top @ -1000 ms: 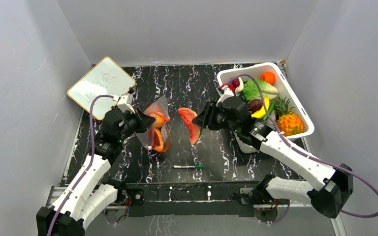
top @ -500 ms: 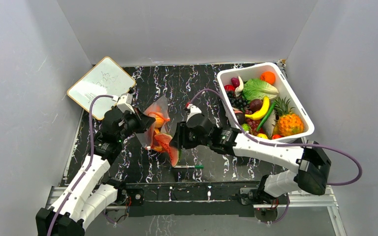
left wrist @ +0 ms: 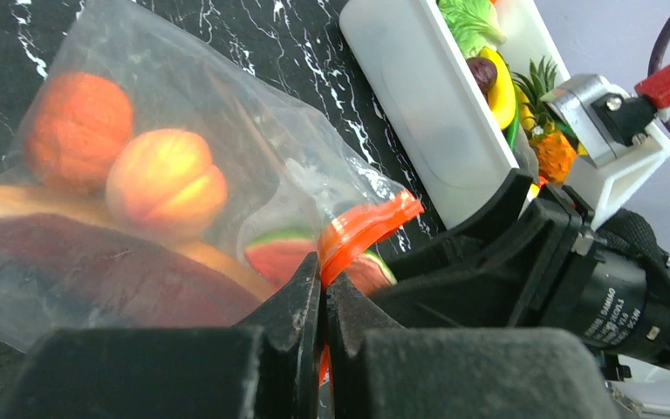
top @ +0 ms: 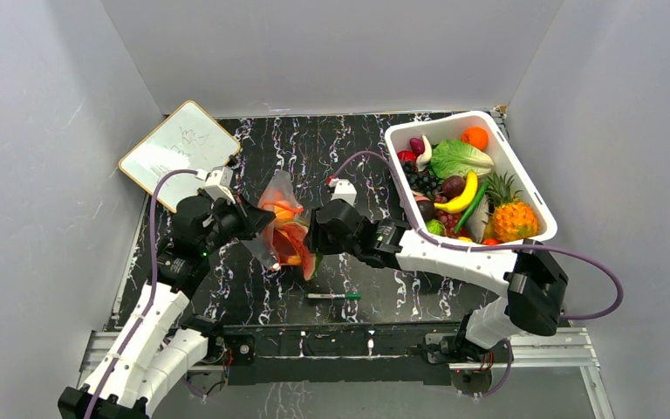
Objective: Place the food in the zip-top bag and seal the zipper
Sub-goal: Place the fake fruit in the zipper food storage bag.
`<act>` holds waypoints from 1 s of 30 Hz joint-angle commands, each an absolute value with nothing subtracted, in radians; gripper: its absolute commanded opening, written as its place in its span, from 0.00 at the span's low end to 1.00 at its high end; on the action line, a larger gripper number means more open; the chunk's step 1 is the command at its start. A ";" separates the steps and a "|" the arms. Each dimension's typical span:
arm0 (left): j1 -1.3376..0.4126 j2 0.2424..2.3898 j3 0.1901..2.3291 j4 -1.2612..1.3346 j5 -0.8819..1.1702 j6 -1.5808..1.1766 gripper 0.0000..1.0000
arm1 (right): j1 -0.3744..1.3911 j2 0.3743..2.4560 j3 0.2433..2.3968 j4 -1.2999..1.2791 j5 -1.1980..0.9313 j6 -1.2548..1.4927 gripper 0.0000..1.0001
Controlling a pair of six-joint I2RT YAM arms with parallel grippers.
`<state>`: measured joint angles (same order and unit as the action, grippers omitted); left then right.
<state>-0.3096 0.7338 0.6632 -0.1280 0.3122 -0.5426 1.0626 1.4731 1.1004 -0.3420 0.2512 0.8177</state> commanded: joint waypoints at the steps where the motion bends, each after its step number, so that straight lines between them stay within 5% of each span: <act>1: -0.308 0.718 0.704 -0.145 0.367 -0.543 0.00 | 1.065 1.481 1.173 -0.406 0.402 0.820 0.18; 13: -0.309 0.722 0.694 -0.139 0.392 -0.559 0.00 | 1.078 1.511 1.179 -0.204 0.239 0.819 0.18; 30: -0.308 0.690 0.689 -0.128 0.447 -0.631 0.00 | 1.078 1.608 1.150 0.132 0.452 0.812 0.18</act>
<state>-0.3096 0.7105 0.6640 -0.1577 0.3931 -0.5903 1.0779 1.5673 1.1328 -0.0360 0.3813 0.8139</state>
